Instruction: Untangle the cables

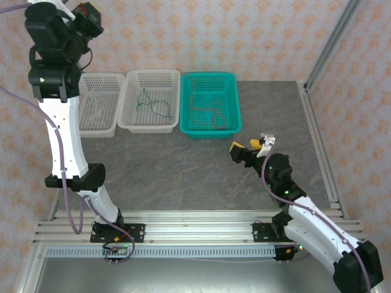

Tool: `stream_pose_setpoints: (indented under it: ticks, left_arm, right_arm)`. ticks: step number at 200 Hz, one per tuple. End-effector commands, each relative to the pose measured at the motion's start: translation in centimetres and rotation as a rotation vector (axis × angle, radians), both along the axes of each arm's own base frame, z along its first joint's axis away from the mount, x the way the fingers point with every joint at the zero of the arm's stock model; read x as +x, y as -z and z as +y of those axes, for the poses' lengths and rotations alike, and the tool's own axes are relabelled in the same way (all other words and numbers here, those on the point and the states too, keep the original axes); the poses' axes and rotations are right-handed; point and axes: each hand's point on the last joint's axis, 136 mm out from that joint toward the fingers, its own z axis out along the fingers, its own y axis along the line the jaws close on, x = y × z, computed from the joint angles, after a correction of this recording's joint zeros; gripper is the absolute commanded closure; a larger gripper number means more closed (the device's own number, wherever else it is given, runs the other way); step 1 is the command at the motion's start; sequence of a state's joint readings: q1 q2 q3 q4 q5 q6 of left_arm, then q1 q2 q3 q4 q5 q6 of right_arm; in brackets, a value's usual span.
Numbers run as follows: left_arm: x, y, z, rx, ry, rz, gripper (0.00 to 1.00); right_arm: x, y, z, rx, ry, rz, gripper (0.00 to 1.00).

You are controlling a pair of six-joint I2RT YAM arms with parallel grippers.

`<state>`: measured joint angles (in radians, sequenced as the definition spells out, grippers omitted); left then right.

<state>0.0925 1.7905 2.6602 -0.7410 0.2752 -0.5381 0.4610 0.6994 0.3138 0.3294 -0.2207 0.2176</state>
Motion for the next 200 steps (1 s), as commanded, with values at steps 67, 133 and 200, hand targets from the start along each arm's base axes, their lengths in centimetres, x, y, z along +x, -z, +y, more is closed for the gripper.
stream_pose_setpoints:
  ticks: [67, 133, 200]
  left_arm:
    - [4.9, 8.4, 11.8, -0.061, -0.176, 0.190, 1.00]
    - [10.3, 25.4, 15.6, -0.080, -0.244, 0.605, 1.00]
    - [9.2, 40.6, 18.2, -0.122, -0.356, 0.935, 1.00]
  right_arm:
    - [0.0, -1.4, 0.4, 0.039, -0.019, -0.009, 0.07]
    - [-0.1, -1.6, -0.1, 0.052, 0.009, -0.002, 0.07]
    - [-0.2, -2.0, 0.0, 0.038, 0.000, -0.001, 0.07]
